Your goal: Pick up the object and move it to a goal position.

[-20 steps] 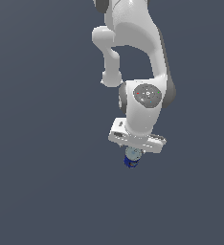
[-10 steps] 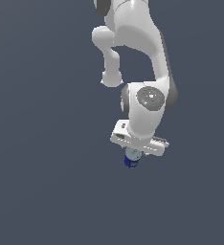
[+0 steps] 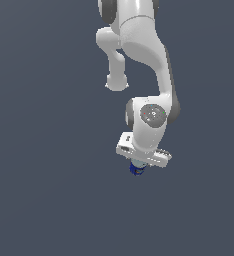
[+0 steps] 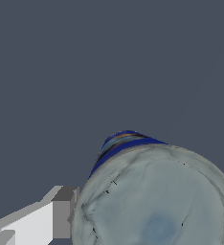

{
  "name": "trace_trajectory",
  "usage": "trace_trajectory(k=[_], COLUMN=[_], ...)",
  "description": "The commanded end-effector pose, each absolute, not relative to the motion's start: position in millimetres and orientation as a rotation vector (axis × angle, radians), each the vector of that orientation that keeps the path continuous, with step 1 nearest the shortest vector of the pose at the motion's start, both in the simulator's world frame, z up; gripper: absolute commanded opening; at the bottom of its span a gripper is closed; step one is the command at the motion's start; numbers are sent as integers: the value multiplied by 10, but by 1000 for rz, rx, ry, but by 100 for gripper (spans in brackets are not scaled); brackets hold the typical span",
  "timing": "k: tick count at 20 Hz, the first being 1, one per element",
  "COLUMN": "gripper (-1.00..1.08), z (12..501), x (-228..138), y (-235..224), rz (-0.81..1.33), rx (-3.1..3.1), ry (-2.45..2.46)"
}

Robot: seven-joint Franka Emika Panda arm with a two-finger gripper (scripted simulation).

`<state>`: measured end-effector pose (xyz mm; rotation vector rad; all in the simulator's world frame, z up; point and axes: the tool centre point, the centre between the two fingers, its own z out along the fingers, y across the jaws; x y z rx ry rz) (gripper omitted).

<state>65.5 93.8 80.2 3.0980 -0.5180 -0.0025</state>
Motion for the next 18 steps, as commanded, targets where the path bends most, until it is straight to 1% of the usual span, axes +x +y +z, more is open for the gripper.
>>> trace_trajectory(k=[1,5,6,18], gripper=[100,100,-100,-100], z=[740,743,743,741], x=[661,673,673,663], y=[938,939,939,939], rz=[0,0,0,-2], rx=[3098,3098,3098,3098], ry=[-519,-519,-519,-519])
